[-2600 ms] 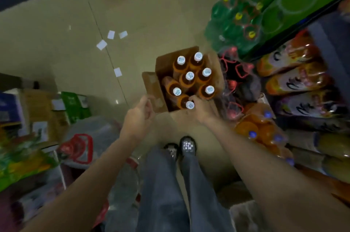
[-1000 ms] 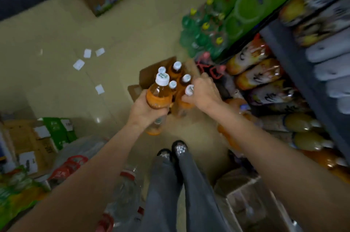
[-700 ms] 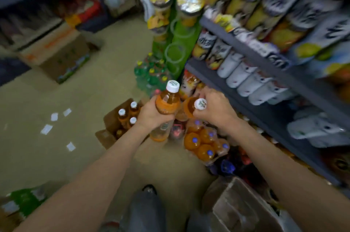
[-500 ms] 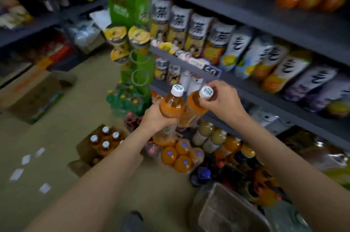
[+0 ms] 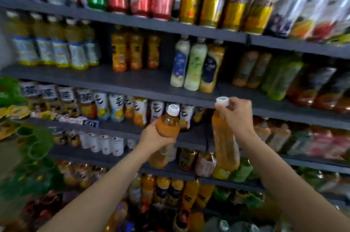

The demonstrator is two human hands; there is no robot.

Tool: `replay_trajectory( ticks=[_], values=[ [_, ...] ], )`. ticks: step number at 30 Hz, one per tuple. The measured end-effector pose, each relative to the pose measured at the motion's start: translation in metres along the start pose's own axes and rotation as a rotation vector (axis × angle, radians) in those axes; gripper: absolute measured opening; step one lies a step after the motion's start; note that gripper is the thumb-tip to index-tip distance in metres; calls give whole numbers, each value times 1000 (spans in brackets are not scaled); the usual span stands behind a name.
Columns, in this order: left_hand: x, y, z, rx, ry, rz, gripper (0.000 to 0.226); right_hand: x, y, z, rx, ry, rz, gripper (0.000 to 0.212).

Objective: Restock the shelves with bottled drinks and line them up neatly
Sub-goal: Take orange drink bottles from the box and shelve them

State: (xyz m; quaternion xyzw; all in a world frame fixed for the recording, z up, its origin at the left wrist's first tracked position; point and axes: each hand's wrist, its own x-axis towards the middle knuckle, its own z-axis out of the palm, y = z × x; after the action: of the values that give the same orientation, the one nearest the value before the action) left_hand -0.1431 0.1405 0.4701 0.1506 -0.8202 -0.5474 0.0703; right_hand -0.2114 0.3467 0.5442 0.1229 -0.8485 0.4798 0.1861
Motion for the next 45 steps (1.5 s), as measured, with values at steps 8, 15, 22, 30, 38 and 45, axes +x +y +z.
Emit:
replay_trajectory(
  ticks=[8, 15, 22, 30, 38, 45],
  values=[
    [54, 114, 54, -126, -108, 205, 58, 62, 38, -110, 310, 421, 178, 11],
    [82, 175, 97, -117, -130, 388, 58, 131, 53, -132, 371, 538, 14, 14],
    [127, 201, 167, -127, -44, 310, 67, 184, 103, -125, 309, 385, -66, 30],
    [171, 218, 209, -190, 52, 132, 60, 225, 131, -104, 271, -6, -40, 77],
    [178, 193, 229, 128, 113, 110, 80, 223, 193, -97, -25, -241, 181, 71],
    [181, 191, 228, 133, 115, 127, 73, 265, 196, -68, -214, -161, 251, 87]
  ],
)
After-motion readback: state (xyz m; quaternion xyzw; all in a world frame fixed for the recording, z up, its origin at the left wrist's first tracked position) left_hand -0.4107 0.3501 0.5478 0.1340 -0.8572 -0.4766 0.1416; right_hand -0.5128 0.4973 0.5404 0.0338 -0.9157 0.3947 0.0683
